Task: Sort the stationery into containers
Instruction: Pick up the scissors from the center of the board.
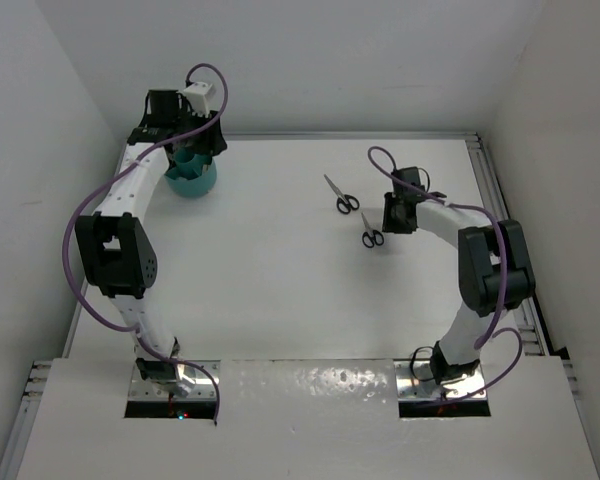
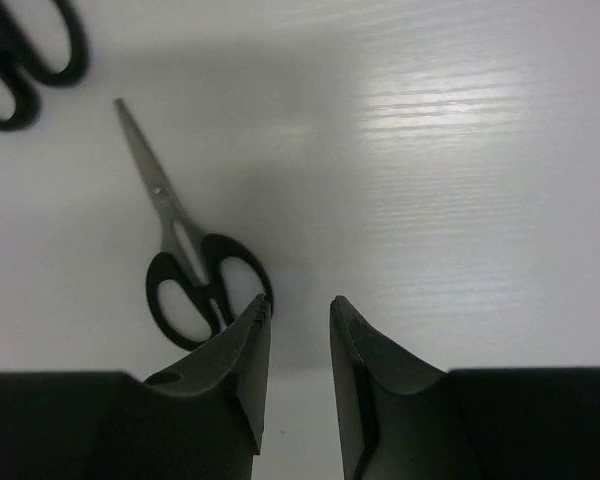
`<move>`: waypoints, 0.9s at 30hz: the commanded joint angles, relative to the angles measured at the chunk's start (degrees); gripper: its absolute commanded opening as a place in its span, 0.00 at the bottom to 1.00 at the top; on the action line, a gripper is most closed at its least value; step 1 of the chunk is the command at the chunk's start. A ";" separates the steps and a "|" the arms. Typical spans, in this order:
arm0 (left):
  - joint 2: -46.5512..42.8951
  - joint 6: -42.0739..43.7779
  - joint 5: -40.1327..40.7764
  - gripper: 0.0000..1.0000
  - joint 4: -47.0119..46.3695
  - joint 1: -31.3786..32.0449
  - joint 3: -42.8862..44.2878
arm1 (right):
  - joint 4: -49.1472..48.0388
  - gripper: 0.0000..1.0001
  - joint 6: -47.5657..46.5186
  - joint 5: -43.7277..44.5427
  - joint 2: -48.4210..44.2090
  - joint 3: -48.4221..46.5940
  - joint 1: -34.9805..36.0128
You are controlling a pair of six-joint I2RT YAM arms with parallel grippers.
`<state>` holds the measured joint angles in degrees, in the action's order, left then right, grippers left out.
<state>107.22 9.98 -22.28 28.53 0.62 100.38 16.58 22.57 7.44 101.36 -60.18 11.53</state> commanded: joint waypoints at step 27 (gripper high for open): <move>-5.00 -1.63 -1.89 0.44 -1.99 -0.62 -2.38 | -3.83 0.22 9.16 4.42 5.26 3.05 1.57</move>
<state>105.54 8.84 -23.33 28.49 0.62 98.35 11.90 30.55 10.81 107.24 -59.75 12.45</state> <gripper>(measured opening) 0.444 0.227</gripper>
